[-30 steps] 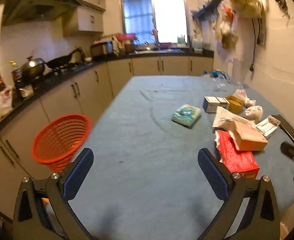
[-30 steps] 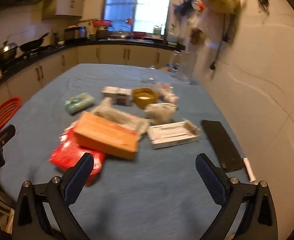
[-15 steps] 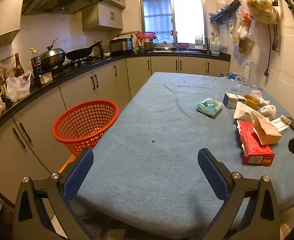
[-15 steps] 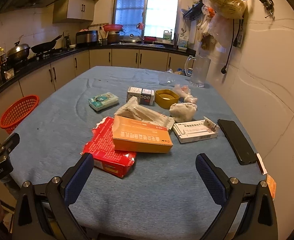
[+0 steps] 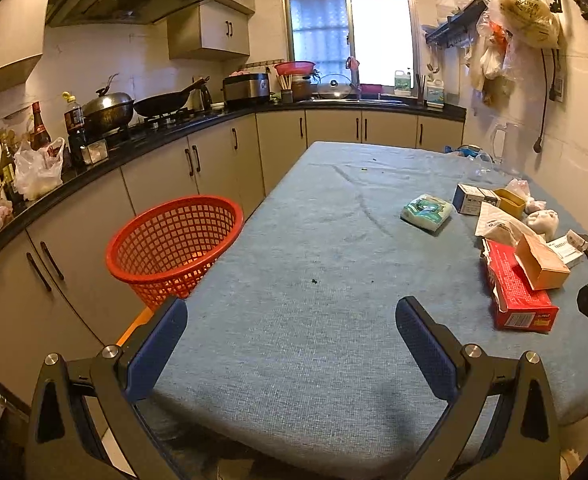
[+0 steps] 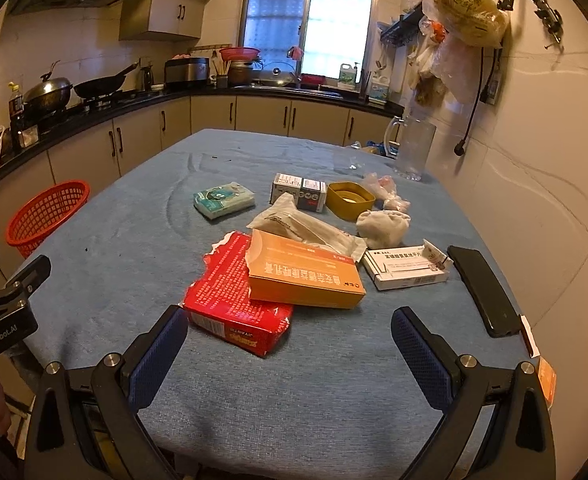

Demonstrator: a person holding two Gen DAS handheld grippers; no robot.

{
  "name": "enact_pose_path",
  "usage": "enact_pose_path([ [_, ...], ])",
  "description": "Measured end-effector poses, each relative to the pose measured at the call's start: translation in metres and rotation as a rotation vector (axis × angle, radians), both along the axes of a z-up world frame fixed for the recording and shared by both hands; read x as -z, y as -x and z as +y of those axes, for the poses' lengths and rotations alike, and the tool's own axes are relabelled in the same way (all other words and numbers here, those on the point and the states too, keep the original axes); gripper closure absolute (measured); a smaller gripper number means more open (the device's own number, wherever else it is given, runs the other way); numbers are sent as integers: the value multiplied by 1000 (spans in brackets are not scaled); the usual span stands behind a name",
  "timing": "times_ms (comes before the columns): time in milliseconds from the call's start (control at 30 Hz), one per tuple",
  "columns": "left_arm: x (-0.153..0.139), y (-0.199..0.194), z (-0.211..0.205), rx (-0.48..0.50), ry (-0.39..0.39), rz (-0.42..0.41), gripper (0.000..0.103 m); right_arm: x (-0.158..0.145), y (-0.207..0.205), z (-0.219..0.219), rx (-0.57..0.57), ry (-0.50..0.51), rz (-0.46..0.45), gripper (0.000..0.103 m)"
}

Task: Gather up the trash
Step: 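Move both tools toward the pile of boxes on the table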

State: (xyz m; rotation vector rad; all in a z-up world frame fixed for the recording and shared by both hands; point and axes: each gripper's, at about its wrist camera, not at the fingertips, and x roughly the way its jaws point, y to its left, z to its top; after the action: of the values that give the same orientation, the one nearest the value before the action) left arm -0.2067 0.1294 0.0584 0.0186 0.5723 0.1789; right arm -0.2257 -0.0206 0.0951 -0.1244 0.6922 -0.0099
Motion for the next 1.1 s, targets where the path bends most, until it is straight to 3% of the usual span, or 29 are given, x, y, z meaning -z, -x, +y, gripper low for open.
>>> enact_pose_path([
  [1100, 11, -19, 14, -4, 0, 19, 0, -6, -36, 21, -30, 10, 20, 0],
])
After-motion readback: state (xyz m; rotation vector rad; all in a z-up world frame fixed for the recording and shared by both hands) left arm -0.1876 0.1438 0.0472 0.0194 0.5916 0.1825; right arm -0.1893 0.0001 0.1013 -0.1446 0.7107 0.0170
